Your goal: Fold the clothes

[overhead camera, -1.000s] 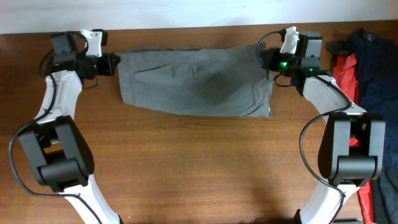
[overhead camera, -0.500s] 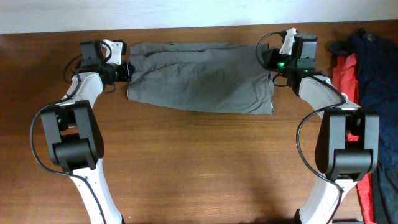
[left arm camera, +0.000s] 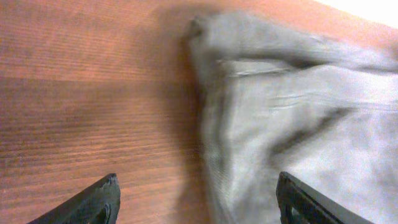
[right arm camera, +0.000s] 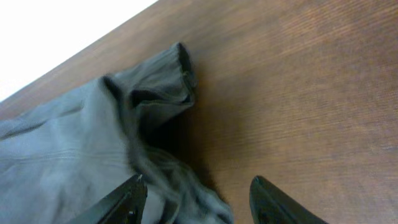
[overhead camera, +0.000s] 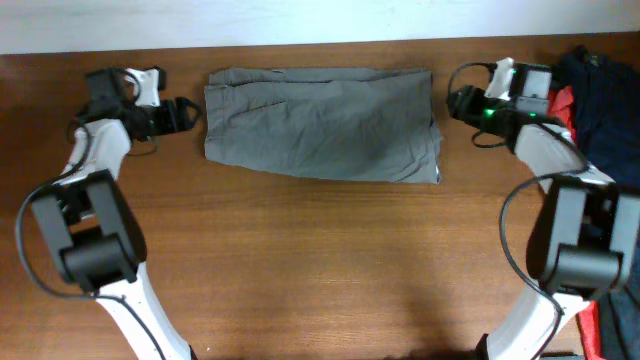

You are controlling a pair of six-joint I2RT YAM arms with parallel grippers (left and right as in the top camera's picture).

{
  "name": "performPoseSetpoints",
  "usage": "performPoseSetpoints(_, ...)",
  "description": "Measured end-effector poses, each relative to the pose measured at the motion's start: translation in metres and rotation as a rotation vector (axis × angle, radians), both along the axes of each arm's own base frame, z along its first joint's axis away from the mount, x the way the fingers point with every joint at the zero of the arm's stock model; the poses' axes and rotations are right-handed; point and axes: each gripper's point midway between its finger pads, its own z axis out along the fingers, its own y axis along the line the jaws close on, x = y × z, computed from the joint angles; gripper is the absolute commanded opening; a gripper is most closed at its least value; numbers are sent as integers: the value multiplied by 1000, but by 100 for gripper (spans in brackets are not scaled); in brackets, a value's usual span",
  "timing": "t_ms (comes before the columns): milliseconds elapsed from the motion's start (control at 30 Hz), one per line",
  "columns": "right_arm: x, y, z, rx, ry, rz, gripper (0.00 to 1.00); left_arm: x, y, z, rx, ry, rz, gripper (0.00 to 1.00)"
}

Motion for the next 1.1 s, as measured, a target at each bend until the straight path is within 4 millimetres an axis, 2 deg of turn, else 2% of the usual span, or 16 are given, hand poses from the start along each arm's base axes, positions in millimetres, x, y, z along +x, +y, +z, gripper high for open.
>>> performPoseSetpoints(67, -12, 7, 12, 11, 17, 31, 33, -7, -7, 23, -48, -12, -24, 57)
performPoseSetpoints(100, -19, 14, 20, 17, 29, 49, 27, -12, -14, 35, -67, -19, -44, 42)
performPoseSetpoints(167, -34, 34, 34, 34, 57, 90, 20, -20, -30, 49, -82, -16, -91, 20)
performPoseSetpoints(200, -41, 44, 37, 41, 77, 112, 18, -24, -37, 50, -80, -3, -108, 15)
performPoseSetpoints(267, -54, 65, 34, 46, 128, 155, 15, -33, -53, 44, -52, 43, -140, 12)
performPoseSetpoints(333, -67, 84, 21, 34, 199, 196, 14, -39, -68, 30, 4, 95, -163, 11)
performPoseSetpoints(400, -75, 104, 2, 8, 256, 238, 14, -42, -82, 18, 68, 115, -194, 11)
performPoseSetpoints(467, -77, 120, -19, -20, 297, 269, 8, -41, -96, 6, 136, 117, -226, 11)
performPoseSetpoints(600, -79, 136, -60, -80, 357, 299, 4, -41, -112, -25, 298, 152, -249, 5)
performPoseSetpoints(733, -80, 123, -85, -145, 410, 259, 4, -47, -105, -64, 431, 232, -236, 3)
performPoseSetpoints(933, -97, 78, -92, -265, 527, 146, 4, -49, -90, -69, 495, 266, -194, 1)
performPoseSetpoints(1100, -110, 46, -92, -251, 603, 81, 4, -52, -82, -68, 483, 292, -171, 1)
